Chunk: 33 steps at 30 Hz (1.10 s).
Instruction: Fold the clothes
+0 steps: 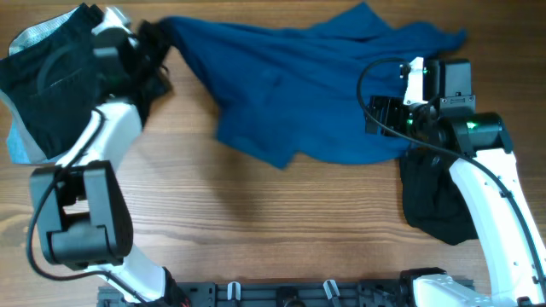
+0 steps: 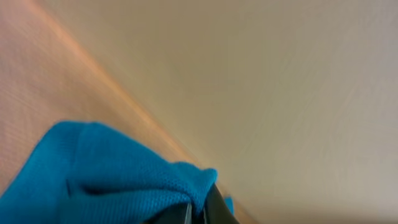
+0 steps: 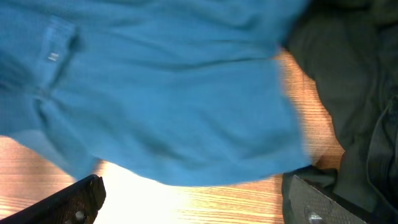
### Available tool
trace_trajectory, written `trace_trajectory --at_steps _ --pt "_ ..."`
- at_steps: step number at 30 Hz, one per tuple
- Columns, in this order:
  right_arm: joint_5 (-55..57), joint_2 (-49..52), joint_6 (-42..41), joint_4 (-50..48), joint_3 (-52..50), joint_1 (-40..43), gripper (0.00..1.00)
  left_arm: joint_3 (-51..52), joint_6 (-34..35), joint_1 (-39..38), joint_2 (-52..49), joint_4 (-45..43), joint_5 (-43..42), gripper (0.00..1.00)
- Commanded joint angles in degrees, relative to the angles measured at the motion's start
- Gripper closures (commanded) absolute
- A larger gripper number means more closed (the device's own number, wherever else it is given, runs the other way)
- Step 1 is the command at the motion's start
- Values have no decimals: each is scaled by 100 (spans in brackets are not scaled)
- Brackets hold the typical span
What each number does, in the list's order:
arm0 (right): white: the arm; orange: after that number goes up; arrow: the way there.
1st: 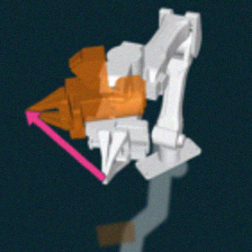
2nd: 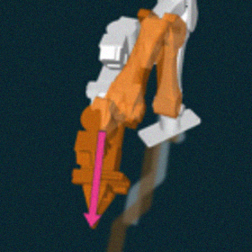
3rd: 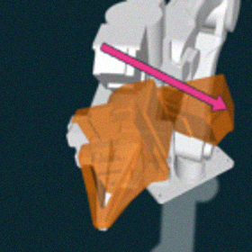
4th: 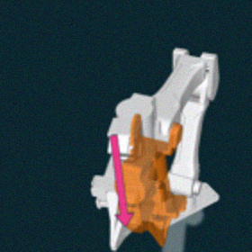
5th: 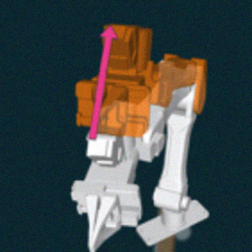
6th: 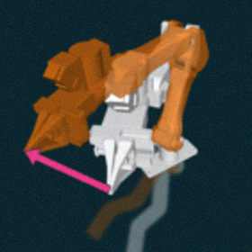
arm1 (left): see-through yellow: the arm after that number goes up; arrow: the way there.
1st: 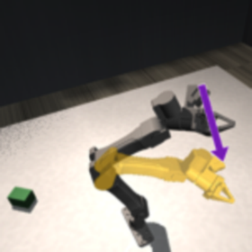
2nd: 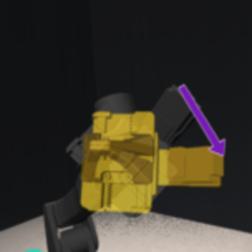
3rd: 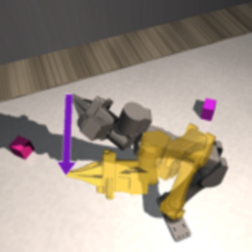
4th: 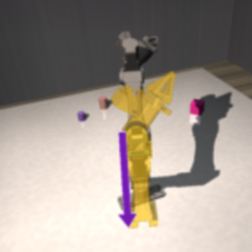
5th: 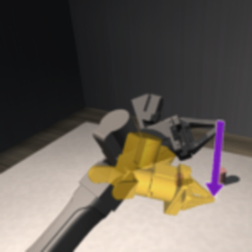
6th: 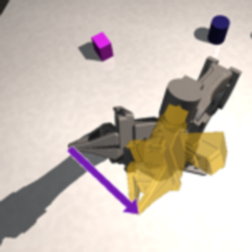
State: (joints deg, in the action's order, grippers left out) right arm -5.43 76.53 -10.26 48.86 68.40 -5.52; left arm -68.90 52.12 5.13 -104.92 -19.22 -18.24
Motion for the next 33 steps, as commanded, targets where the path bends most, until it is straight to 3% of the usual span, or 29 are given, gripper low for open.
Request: trace_trajectory --at_steps 1,2,7,9,12,17,19,20,23,24,27,29,33 --pt "118 -24 -63 2 59 -2 0 -299 -717 31 153 1250 203 14" --pt "140 -24 -63 4 57 -2 0 -299 -717 -22 142 2212 37 0" --pt "407 -24 -61 13 48 -2 0 -299 -713 -557 7 5523 -39 0" --pt "415 -24 -70 -13 48 -2 0 -168 -715 -1054 -52 6201 -39 0" --pt "415 -24 -90 -2 48 -2 0 181 -654 -2022 -133 5960 -42 0" --pt "415 -24 -85 31 48 -2 0 304 328 -3440 -487 5510 -37 0" --pt "413 -24 -87 44 48 -2 0 304 409 -3810 -675 5257 35 0" --pt "415 -24 -85 59 48 -2 0 304 409 -3899 -763 5158 205 5" --pt "415 -24 -81 136 48 -2 0 302 404 -3832 -811 5213 1054 26" --pt "415 -24 -79 140 48 -2 0 302 404 -3751 -804 5226 1161 28" --pt "417 -24 -81 136 48 -2 0 302 402 -3386 -752 5506 1150 29" --pt "417 -24 -81 131 48 -2 0 302 354 -3056 -651 5825 1215 18" --pt "415 2 -81 127 48 -2 0 302 345 -2328 -601 5954 1379 15"
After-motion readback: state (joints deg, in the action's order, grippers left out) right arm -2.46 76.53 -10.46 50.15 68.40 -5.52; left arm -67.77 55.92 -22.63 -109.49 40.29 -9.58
